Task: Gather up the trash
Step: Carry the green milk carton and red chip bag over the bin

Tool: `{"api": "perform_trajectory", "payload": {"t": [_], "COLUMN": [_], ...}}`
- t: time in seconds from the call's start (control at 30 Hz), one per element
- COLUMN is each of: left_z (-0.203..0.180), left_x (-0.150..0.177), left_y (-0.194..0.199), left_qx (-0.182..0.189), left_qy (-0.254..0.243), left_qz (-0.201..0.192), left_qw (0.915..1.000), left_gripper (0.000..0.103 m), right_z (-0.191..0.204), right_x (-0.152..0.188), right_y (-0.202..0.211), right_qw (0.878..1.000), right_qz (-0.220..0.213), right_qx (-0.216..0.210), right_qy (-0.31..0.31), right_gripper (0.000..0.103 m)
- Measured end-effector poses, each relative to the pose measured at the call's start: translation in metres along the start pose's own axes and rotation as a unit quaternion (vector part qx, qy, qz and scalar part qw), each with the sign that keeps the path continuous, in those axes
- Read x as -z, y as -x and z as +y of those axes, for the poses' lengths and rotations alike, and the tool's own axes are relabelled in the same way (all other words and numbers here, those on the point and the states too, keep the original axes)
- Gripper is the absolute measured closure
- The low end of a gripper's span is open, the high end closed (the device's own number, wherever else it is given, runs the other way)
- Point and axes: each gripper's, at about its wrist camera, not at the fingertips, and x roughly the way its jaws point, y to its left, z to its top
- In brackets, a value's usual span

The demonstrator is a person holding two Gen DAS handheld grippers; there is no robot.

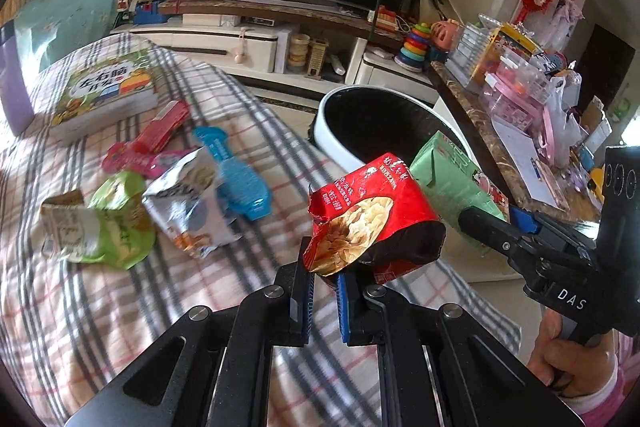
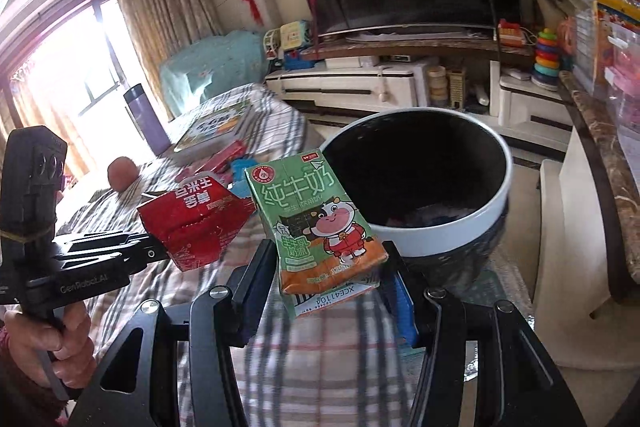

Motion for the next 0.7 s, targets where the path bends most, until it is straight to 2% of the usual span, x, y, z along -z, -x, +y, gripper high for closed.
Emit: {"api": "perform_trajectory", "payload": {"t": [0.7], "left_z": [-0.027], "left_x": [-0.041], "left_y": [-0.039], "left_qx": [-0.003], "left_qy": [-0.034], "left_qz": [0.009], "left_qw": [0.9994], "left_gripper": [0.095], "right_z": [-0.044], "right_x": [-0.024], "right_y": [-0.005], "right_qw": [0.999], "right_qz": [-0.003], "right_qx": [0.038], "right_qy": [-0.023], "right_gripper": [0.050]}}
